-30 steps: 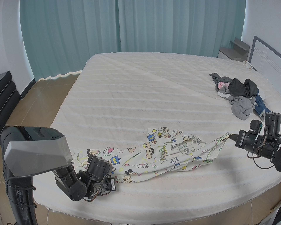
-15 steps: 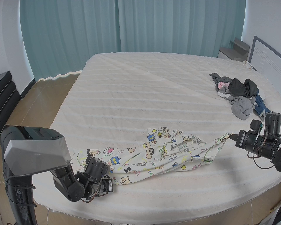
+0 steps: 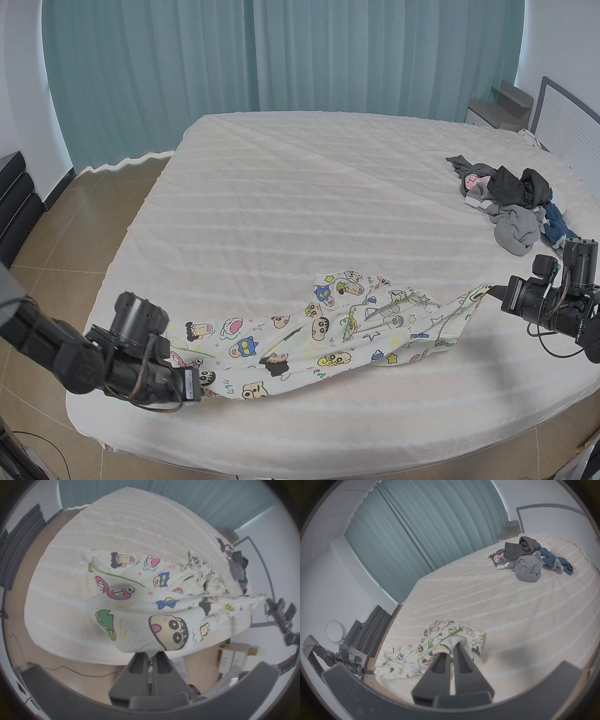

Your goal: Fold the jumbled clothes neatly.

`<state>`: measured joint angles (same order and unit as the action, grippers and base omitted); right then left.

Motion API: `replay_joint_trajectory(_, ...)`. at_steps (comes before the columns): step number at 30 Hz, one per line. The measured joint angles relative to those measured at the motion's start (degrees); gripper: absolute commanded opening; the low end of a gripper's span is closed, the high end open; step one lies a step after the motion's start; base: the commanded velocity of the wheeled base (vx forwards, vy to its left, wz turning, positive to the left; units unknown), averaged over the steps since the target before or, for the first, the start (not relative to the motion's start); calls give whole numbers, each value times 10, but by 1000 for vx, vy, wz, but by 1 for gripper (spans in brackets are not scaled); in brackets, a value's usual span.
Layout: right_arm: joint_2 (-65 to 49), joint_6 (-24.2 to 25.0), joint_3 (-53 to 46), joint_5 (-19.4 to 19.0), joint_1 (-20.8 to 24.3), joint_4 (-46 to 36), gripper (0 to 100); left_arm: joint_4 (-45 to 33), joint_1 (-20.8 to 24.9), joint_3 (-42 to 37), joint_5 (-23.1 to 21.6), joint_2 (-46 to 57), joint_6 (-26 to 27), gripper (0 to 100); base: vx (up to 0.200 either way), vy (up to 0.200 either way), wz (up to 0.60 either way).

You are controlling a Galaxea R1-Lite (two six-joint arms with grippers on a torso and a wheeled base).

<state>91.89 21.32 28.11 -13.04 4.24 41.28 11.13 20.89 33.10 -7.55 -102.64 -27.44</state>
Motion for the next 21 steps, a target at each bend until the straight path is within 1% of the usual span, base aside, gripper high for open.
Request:
replay_joint_trajectory(2,1,0,1,0,-1,0,0,-52,-25,23,-31,40,1,0,0,0,0)
replay_joint_trajectory(5,3,0,3,0,-1,0,0,-111,-62,67,-60,93,2,0,0,0,0)
replay_joint_trajectory(9,5,0,7,2,-2,0,0,-154,-109,130,-84,146,6,0,0,0,0)
replay_joint_trajectory(15,7,15,31,15,-3,0,0,-152,-148,188,-82,172,10,0,0,0,0)
replay_joint_trajectory(21,20,23,92,34,0,-2,0,-111,-163,239,-38,149,10,0,0,0,0)
